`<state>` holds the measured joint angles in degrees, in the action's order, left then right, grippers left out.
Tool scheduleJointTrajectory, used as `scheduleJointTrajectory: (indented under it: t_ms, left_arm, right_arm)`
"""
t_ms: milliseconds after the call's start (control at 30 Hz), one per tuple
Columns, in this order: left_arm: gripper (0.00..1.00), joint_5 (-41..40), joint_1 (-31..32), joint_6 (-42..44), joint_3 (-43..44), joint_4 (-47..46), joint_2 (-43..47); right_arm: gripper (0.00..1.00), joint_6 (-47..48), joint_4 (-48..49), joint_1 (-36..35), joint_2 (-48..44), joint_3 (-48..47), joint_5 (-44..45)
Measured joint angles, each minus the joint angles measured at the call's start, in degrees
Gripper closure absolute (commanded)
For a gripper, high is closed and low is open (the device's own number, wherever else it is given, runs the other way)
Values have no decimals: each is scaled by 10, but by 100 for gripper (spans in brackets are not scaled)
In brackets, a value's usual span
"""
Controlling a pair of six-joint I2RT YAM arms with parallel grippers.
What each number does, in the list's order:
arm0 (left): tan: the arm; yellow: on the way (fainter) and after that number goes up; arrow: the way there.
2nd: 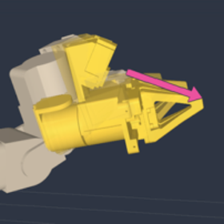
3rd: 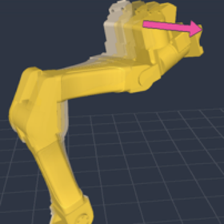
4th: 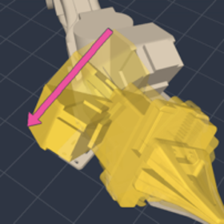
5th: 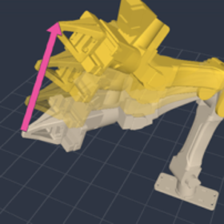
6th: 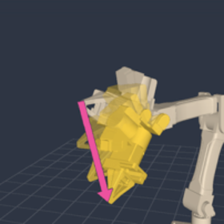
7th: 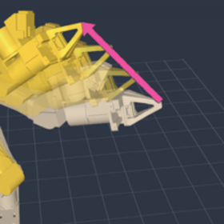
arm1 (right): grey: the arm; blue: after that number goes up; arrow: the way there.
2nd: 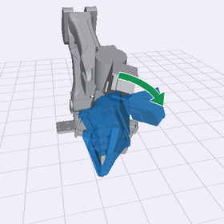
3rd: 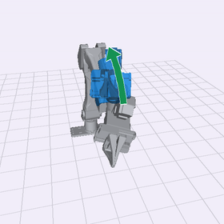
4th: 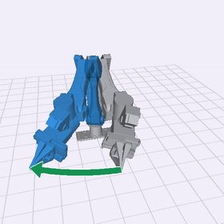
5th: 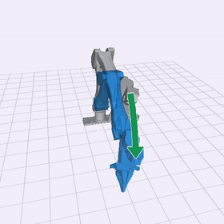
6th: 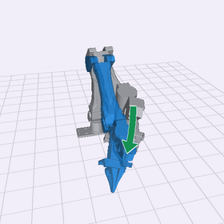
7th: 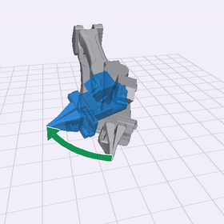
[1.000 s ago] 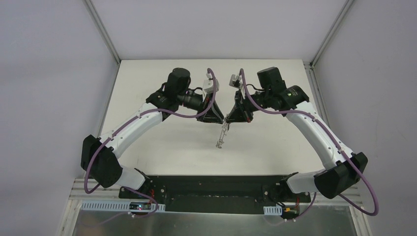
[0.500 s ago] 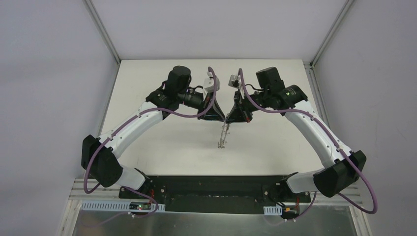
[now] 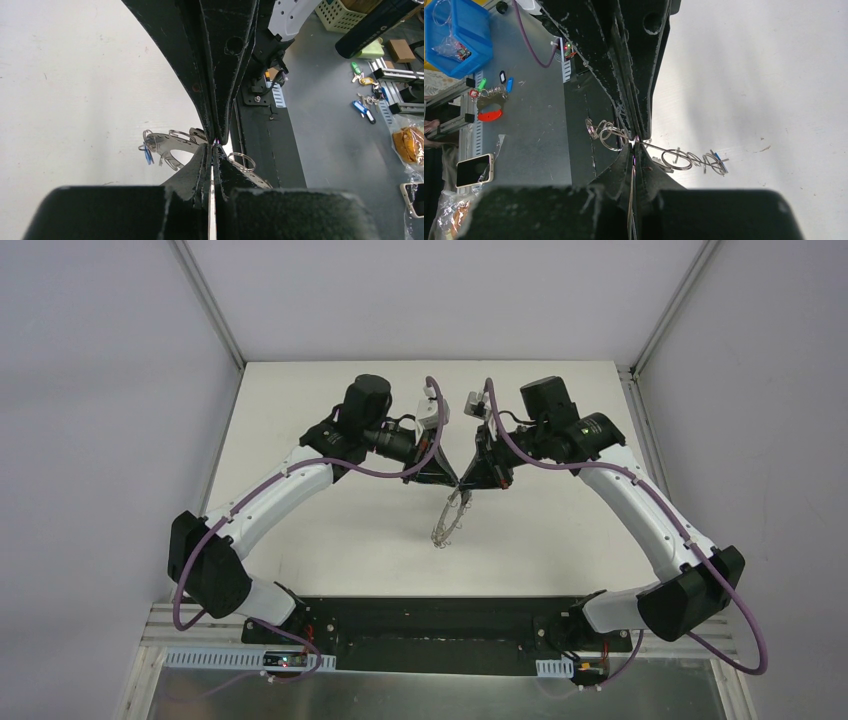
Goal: Put the keys on the keyring
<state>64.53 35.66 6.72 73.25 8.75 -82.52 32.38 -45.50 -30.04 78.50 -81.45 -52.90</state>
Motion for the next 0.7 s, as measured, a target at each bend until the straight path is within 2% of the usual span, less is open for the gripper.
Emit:
scheduleJointTrajectory:
  t_ms: [500,700]
  left_arm:
    - [100,-1,-1,-120,-37,-133,1]
    - [100,0,-1,-157,-44,-174,1]
  right_arm:
    - [100,-31,12,21,-15,3,2]
    - [73,-40,31,30,-26,9,2]
